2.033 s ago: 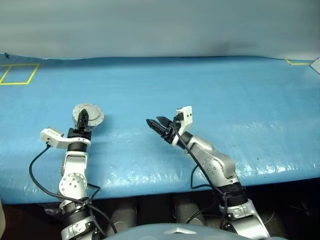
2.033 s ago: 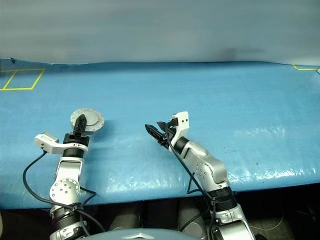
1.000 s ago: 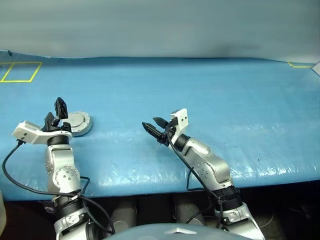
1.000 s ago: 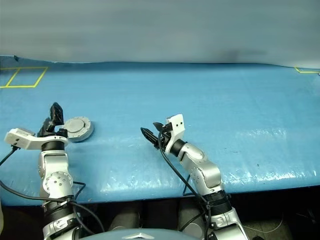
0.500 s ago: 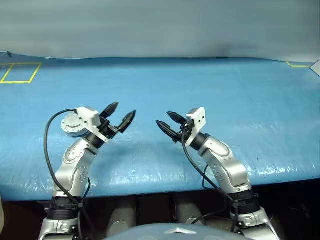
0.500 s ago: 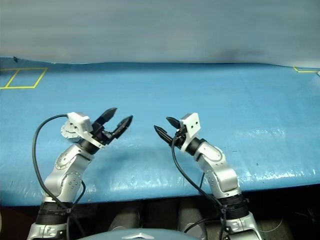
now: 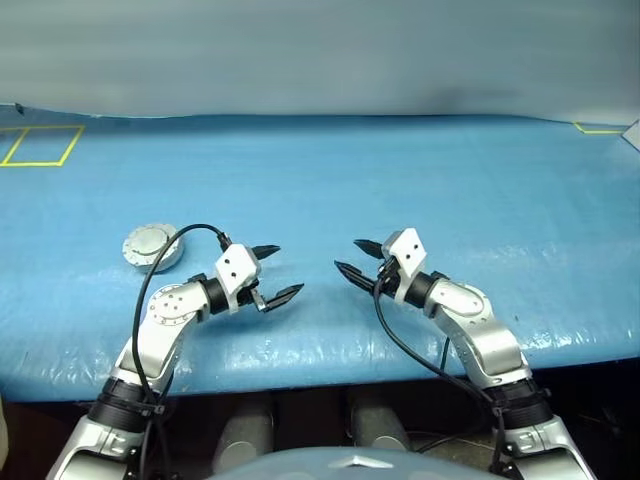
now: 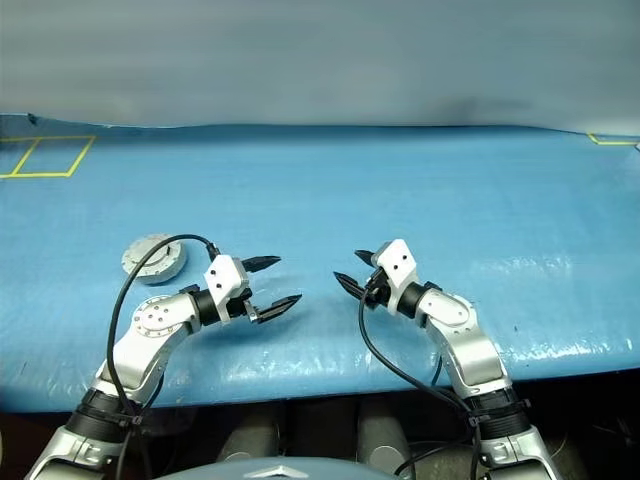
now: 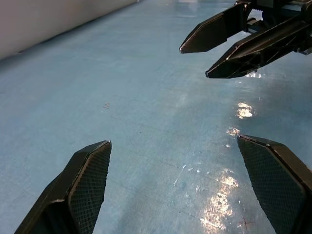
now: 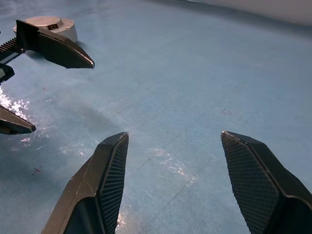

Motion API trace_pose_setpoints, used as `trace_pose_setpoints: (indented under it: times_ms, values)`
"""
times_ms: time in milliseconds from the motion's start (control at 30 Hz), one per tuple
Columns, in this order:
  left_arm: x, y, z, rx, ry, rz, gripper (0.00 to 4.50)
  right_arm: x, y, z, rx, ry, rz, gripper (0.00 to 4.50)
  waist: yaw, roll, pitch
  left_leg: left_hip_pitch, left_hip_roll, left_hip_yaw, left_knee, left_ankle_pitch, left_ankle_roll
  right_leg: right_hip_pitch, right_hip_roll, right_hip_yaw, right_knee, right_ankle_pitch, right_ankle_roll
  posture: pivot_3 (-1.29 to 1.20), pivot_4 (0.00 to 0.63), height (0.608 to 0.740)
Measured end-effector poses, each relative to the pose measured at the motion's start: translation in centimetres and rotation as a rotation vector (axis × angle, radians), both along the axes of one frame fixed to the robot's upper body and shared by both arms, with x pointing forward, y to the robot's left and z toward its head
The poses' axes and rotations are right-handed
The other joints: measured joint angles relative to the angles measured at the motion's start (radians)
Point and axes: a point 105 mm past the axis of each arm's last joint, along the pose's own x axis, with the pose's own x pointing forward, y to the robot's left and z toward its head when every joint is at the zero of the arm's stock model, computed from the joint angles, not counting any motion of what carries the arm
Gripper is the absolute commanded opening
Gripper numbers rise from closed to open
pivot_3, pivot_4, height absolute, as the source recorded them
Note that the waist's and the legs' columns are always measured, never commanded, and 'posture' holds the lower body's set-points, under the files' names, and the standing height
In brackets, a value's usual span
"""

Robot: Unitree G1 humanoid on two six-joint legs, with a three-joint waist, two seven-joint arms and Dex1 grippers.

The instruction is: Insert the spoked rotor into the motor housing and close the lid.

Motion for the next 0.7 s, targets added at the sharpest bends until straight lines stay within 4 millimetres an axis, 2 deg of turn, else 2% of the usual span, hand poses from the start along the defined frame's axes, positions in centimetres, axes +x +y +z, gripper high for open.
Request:
trace_pose_setpoints:
  times_ms: [67,133,167,567,700]
  values:
    - [0.0,0.1,0.0,-0.001,-0.002,-0.001,4.50,-0.1,0.0,-0.2,-0.007,0.006,0.013,3.73,0.000,0.000,0.000,0.000,0.000,0.000,0.001,0.000,0.000,0.000,0.000,0.000,0.000,0.000,0.000,0.00,0.150,0.740]
    - [0.1,0.4,-0.3,0.001,0.006,0.007,4.50,-0.2,-0.2,-0.4,-0.017,0.014,0.021,4.34,0.000,0.000,0.000,0.000,0.000,0.000,0.002,0.000,0.000,0.001,0.000,0.000,0.000,0.000,0.000,0.00,0.150,0.740]
    - [0.1,0.5,-0.4,0.002,0.011,0.008,4.50,-0.2,-0.2,-0.4,-0.019,0.014,0.022,4.48,0.000,0.000,0.000,0.000,0.000,0.000,0.002,0.000,0.000,0.001,0.000,0.000,0.000,0.000,0.000,0.00,0.150,0.740]
    - [0.1,0.7,-1.3,-0.004,0.041,0.010,4.50,-0.1,-0.6,-0.6,-0.050,0.001,-0.002,4.48,0.000,0.000,0.000,0.000,0.000,0.000,0.006,0.000,0.001,0.002,0.000,0.000,0.001,0.001,0.001,0.00,0.150,0.740]
    - [0.3,0.4,-0.9,-0.010,0.020,0.001,4.50,0.1,-0.9,-0.6,-0.054,-0.005,-0.025,4.48,0.001,0.000,0.000,-0.001,0.000,0.000,0.007,0.000,0.001,0.002,0.000,0.000,0.001,0.001,0.001,0.00,0.150,0.740]
